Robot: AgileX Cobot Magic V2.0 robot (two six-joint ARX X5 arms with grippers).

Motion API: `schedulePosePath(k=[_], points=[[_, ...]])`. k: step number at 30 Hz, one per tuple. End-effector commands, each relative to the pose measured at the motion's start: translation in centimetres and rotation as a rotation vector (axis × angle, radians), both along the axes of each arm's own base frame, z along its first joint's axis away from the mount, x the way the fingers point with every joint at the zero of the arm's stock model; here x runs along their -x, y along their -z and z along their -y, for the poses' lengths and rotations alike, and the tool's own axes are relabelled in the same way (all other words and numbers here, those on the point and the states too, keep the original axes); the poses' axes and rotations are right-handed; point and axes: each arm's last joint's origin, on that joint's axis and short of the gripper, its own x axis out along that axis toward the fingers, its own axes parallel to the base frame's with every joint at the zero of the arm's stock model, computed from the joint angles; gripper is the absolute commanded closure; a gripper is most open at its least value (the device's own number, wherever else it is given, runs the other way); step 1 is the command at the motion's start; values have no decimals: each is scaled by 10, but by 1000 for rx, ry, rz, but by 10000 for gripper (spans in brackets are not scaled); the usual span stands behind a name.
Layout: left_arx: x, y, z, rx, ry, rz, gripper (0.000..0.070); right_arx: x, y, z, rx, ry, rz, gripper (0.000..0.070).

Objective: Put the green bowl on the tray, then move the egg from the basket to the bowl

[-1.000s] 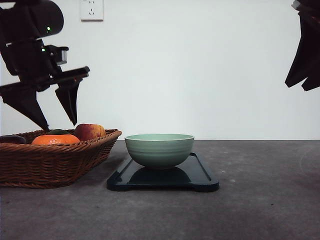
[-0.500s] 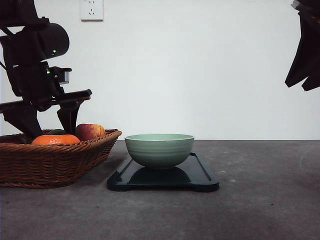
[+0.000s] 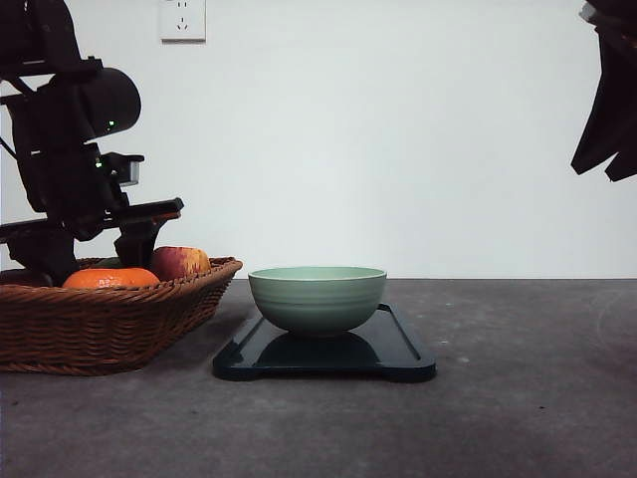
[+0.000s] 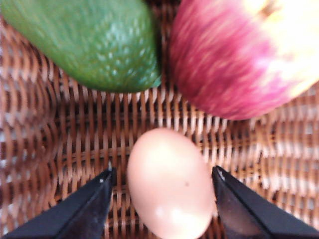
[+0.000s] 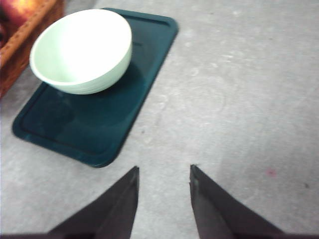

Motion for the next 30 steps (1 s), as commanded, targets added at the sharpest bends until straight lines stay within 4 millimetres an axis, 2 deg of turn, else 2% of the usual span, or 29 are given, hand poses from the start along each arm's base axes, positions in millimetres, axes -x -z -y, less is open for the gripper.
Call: schedulePosePath(k=[1, 13, 18, 20, 30], points=[[-7, 2, 2, -2, -3, 5, 304, -1, -1, -1, -16, 11, -1, 501], [-8, 2, 2, 1, -3, 20, 321, -1, -1, -1, -17, 14, -2, 501], [-8, 2, 2, 1, -3, 17, 493, -1, -1, -1, -17, 14, -2, 501], [-8, 2, 2, 0, -3, 14, 526, -1, -1, -1, -18, 14, -2, 501], [-3, -5, 1, -3, -3, -5, 524, -1, -1, -1, -20, 15, -4, 501]])
